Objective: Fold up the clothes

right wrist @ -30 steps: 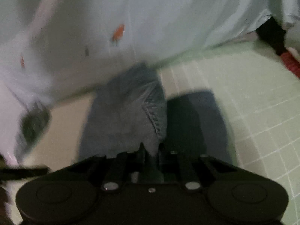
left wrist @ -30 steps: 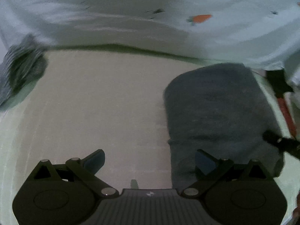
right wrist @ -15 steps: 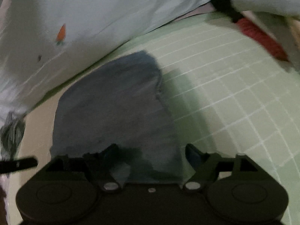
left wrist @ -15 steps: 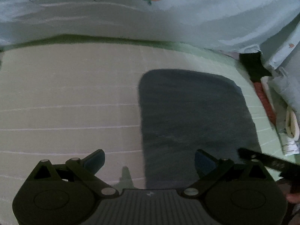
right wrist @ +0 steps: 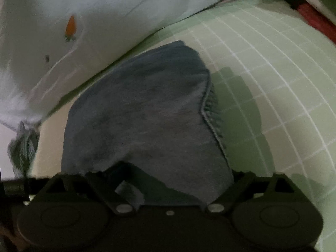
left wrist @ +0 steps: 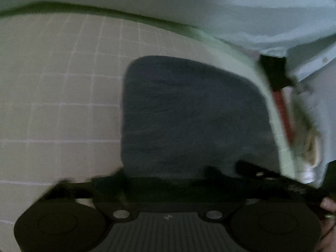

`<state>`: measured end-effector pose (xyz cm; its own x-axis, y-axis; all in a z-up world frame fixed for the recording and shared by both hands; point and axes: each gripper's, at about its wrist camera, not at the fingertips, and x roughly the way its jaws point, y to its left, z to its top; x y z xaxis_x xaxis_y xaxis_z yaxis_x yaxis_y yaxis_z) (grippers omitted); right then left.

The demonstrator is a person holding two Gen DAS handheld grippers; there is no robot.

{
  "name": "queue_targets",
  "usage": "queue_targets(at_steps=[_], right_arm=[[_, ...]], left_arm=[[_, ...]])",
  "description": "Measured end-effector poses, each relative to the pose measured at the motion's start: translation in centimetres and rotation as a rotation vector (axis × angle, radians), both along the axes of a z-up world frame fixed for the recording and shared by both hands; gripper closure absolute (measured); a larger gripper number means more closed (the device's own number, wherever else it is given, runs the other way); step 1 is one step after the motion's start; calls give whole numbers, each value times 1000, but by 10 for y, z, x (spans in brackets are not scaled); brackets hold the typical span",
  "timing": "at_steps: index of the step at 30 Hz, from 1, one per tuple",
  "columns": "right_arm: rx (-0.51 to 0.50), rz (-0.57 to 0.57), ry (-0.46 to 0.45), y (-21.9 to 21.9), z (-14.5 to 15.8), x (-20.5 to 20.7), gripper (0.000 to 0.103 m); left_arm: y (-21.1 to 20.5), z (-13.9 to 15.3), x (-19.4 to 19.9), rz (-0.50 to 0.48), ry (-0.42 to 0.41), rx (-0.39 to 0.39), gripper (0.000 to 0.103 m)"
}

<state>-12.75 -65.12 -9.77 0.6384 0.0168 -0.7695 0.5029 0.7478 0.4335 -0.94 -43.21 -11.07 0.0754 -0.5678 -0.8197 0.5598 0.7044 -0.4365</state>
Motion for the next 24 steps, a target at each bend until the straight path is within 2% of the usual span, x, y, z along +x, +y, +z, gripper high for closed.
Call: queue_targets(at_steps=[2, 4, 6, 11, 17, 24], right_arm=[[0, -11, -12, -3, 5, -7, 68], [37, -51, -53, -9, 11, -20, 81], [35, -64, -83, -8, 19, -31, 84], [31, -139, -162, -17, 41, -61, 86], [-58, -221, -290, -49, 98, -111, 86], [-260, -338, -413, -117, 180, -181, 86]], left_arm=[[-4, 8, -9, -31, -63, 6, 55], [-8, 18, -19, -59, -120, 3, 60], [-13, 31, -25, -80, -151, -25, 66], [-36, 71, -41, -129, -209, -116, 68], [-86, 134, -72, -207, -297, -268, 68], [-203, 201, -105, -334, -356, -454, 67]])
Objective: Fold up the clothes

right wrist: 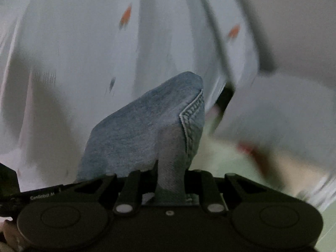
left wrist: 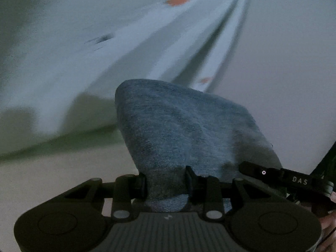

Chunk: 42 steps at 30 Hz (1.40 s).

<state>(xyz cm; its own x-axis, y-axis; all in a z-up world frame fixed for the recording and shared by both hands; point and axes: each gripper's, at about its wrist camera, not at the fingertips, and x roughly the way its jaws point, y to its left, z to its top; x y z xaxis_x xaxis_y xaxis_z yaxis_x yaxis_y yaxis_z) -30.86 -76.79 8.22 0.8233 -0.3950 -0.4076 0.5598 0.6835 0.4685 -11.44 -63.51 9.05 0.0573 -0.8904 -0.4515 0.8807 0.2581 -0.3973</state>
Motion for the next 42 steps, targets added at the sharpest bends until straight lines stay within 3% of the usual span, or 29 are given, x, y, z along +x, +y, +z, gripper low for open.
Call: queue_targets(at_steps=[4, 7, 10, 14, 15, 17, 19, 21, 26, 30, 31, 32, 35, 42], right_arm=[[-85, -112, -31, -51, 31, -37, 86], [-110, -192, -53, -95, 42, -57, 85], [-90, -275, -38, -139, 30, -66, 83], [54, -405, 114, -192, -28, -58, 73], [87, -422, 146, -199, -46, -57, 69], [119, -431, 142, -205, -74, -60, 61], [141, -433, 81, -204, -83, -65, 60], [131, -438, 90, -203, -82, -61, 58], [47, -489, 209, -201, -70, -43, 37], [-103, -521, 355, -177, -49, -56, 18], [-146, -509, 383, -167, -44, -56, 13], [-175, -498, 396, -156, -40, -58, 6], [-225, -492, 405, -119, -32, -69, 2], [-188, -506, 364, -35, -33, -95, 0]], left_arm=[[-82, 29, -23, -67, -37, -64, 67], [-142, 32, -30, -93, -12, -65, 65], [-191, 11, -36, -97, -21, 33, 60], [-241, -41, -44, -81, -101, 256, 57], [-243, -49, -42, -77, -106, 268, 56], [-242, -61, -37, -70, -107, 266, 53], [-241, -64, -28, -69, -68, 264, 51], [-240, -62, -25, -74, -62, 262, 44], [-222, -50, -33, -63, -155, 259, 30], [-190, -40, -36, -55, -194, 208, 3], [-178, -38, -39, -48, -203, 197, 0], [-166, -35, -41, -41, -211, 187, 0], [-129, -32, -48, -27, -228, 176, 0], [-58, -47, -75, -9, -226, 223, 0]])
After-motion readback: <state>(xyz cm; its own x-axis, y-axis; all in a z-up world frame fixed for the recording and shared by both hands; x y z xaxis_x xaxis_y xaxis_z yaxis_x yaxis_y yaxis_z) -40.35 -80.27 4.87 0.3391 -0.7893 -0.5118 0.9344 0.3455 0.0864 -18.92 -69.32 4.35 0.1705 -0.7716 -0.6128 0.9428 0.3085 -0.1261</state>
